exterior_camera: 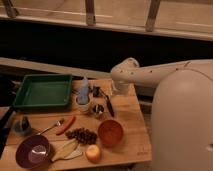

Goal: Place brush in purple bowl

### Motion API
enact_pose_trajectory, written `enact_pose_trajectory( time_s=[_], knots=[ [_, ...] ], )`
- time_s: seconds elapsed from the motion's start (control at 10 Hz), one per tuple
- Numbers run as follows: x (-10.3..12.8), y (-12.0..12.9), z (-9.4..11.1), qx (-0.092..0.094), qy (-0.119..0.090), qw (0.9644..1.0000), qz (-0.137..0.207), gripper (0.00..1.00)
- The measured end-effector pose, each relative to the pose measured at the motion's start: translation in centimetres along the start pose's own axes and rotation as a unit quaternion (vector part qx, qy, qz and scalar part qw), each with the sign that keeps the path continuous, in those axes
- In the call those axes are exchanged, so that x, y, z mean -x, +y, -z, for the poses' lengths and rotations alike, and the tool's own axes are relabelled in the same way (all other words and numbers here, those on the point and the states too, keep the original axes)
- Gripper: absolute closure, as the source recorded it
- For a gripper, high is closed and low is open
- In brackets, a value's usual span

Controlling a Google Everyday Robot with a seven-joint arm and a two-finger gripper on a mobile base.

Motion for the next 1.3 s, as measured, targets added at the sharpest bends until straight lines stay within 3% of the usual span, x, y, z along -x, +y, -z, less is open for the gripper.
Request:
enact_pose_trajectory(
  time_s=[0.4, 0.6, 0.8, 1.0, 1.3],
  knots=[
    [-1.3, 0.5, -0.3, -0.011, 0.005, 0.9999, 0.009, 0.39],
    [-1.2, 1.6, -0.8, -0.004, 0.001, 0.9999, 0.013, 0.39],
    [-0.8, 2.4, -0.9, 0.008, -0.014, 0.9997, 0.017, 0.39],
    [-0.1, 3.9, -0.8, 0.028, -0.044, 0.9983, 0.024, 0.39],
    [1.2, 6.7, -2.2, 0.033, -0.065, 0.9960, 0.053, 0.39]
  ],
)
